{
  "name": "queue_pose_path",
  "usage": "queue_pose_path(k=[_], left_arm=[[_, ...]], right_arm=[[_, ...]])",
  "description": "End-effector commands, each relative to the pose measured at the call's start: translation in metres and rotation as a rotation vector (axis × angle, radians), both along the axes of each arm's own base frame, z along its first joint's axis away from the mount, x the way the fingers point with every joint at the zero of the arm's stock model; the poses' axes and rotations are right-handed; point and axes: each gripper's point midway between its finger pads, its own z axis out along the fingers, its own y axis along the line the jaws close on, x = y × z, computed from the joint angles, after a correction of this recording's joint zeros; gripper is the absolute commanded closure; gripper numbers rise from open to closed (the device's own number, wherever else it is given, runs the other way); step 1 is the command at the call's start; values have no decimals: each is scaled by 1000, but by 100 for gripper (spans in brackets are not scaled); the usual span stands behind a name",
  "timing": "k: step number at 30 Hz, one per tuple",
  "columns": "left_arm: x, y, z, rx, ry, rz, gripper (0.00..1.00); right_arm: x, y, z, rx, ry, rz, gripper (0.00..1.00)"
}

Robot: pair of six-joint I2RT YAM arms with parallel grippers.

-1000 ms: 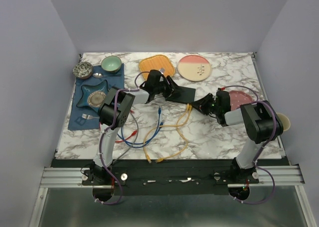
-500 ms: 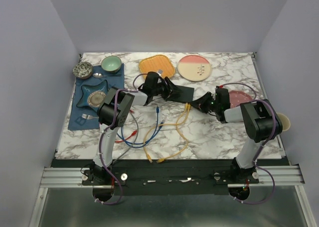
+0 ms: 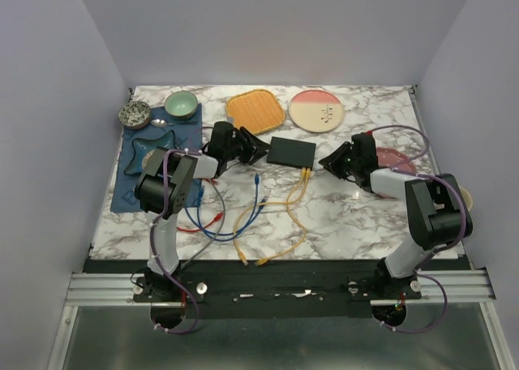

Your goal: Pull the plug from the switch port

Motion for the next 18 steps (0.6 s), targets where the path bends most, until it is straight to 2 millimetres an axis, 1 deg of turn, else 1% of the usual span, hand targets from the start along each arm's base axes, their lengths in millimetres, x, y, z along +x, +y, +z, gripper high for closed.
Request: queue_pose_path(k=[1,2,3,4,5,6,7,8,9,10,11,13,14,15,17,18], left_arm=[[20,35,12,171,-45,106,45],[22,40,9,215,-35,118,45],[19,51,-6,295,25,146,45],[24,55,-8,337,33,161,45],[23,60,-14,386,49,166,46],[23,69,-23,445,72,193,46],[23,71,-26,469,82,194,46],[21,73,-33,489,96,191,46],[21,74,-39,500,110,191,46],[20,71,-41,504,119,183,47],[19,69,-50,511,133,174,47],[18,62,-56,516,147,155,48],[16,56,-57,517,148,138,48],[16,52,-57,520,145,125,48],[13,42,-58,517,141,97,48],[12,39,-58,513,143,87,48]], right_arm=[[20,-24,5,-139,38,-86,67],[25,-26,6,-148,44,-92,71],[34,-27,14,-160,42,-99,74],[38,-26,8,-177,64,-86,77],[40,-32,5,-210,85,-107,83],[40,-37,0,-235,112,-116,85],[48,-37,4,-248,100,-117,89],[49,-38,-4,-262,120,-115,91],[49,-40,-8,-272,138,-111,93],[51,-38,-10,-280,143,-88,94],[58,-35,-13,-280,150,-80,96],[57,-31,-20,-267,185,-60,97],[64,-29,-15,-265,177,-49,98],[61,-28,-24,-270,212,-34,98],[61,-20,-25,-253,218,15,99],[62,-15,-30,-247,224,39,99]])
